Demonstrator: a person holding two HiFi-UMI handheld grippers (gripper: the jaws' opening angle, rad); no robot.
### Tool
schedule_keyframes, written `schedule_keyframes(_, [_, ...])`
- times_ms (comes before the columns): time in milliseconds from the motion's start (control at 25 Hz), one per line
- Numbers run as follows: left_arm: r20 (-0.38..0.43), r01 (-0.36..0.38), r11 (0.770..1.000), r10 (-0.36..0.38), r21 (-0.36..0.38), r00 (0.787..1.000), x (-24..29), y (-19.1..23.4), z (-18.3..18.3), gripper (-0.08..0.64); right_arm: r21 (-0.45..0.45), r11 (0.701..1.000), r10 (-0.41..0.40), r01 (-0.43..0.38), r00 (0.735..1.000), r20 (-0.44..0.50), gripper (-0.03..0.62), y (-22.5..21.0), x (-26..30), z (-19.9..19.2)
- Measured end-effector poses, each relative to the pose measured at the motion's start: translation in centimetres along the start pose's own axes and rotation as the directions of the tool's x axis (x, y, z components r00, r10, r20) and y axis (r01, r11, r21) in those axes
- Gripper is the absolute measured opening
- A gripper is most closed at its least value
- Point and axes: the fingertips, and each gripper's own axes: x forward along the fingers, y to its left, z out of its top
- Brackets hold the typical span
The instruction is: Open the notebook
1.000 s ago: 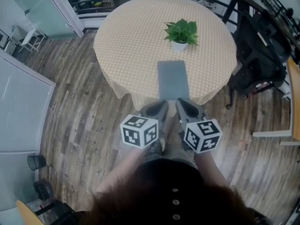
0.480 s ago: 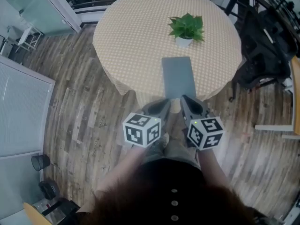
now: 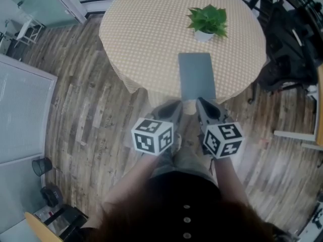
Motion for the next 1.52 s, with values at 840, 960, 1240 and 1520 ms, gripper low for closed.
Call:
schedule_keyframes(840, [-0.089,0.018,0.998,-0.023,-0.057,0.996,2.6,3.5,-4.1,0.011,-0.282,0.959,-0.039,-0.006,0.987,-0.154,0.015,-0.1,4.7,-4.3])
schedule_keyframes(960, [-0.1,0.019,0.997,-0.027,-0.072,0.995,3.2,3.9,-4.6,0.011,-0.289,0.957,-0.028,-0.028,0.982,-0.187,0.025,0.0,5.7,-5.2])
schedule_keyframes(1240, [-0.139,0.012,0.996,-0.024,-0.088,0.99,3.9,4.7,-5.8,0.011,-0.407,0.912,-0.056,-0.058,0.964,-0.261,0.101,0.4,7.5,-7.2])
schedule_keyframes(1520, [-0.173,-0.01,0.996,-0.006,-0.092,0.985,4.3,6.3,-6.9,0.011,-0.54,0.84,-0.12,-0.056,0.951,-0.285,0.109,0.2,9.0,-8.1])
